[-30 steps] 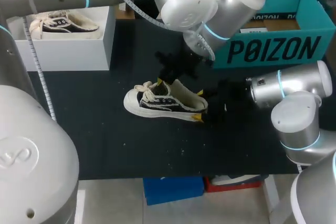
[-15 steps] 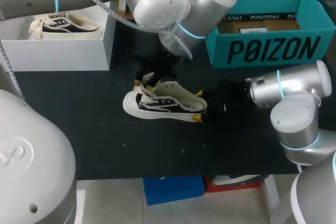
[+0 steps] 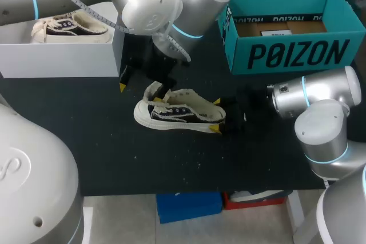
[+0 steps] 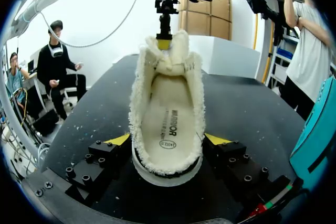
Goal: Take the shoe out of the shoebox, open the shoe tongue, remove and reinsert the insole, then place the shoe into the shoebox
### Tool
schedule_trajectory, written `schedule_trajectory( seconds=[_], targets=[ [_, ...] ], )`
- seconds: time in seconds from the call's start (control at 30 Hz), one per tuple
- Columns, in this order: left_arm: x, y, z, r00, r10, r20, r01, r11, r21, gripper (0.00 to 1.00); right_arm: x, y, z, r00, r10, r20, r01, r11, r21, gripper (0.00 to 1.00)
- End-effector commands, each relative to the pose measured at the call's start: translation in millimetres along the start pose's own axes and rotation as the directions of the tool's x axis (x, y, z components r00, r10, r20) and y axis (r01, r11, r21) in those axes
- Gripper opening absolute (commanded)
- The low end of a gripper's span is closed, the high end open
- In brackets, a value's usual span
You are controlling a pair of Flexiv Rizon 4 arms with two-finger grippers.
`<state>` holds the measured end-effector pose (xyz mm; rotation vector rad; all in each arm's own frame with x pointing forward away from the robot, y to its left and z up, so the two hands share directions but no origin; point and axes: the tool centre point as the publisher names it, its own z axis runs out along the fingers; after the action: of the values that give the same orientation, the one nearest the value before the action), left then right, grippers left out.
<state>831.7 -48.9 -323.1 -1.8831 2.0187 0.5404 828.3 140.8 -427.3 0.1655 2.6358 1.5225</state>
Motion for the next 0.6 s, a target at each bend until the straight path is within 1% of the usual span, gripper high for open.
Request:
schedule_trajectory(
  seconds=[0.03,0.23,0.4,0.6],
  targets=[
    [-7.0,-2.3,12.9,0.999,-0.004,-0.042,0.003,1.0,-0.008,1.0,-0.2,-0.9,0.7,1.0,0.002,0.002,-0.002,1.0,0.002,0.0],
    [-9.8,-6.3,27.2,0.999,-0.016,-0.043,0.014,0.999,-0.034,1.0,-0.2,-0.9,0.7,1.0,0.002,0.002,-0.002,1.0,0.002,0.0],
    [-5.9,-8.0,37.8,0.999,-0.013,-0.03,0.011,0.999,-0.051,1.0,-0.2,-0.9,0.7,1.0,0.002,0.002,-0.002,1.0,0.002,0.0],
    [-2.4,-8.7,42.4,1.0,-0.005,-0.009,0.004,0.998,-0.058,1.0,-0.2,-0.9,0.7,1.0,0.002,0.002,-0.002,1.0,0.002,0.0]
  ],
)
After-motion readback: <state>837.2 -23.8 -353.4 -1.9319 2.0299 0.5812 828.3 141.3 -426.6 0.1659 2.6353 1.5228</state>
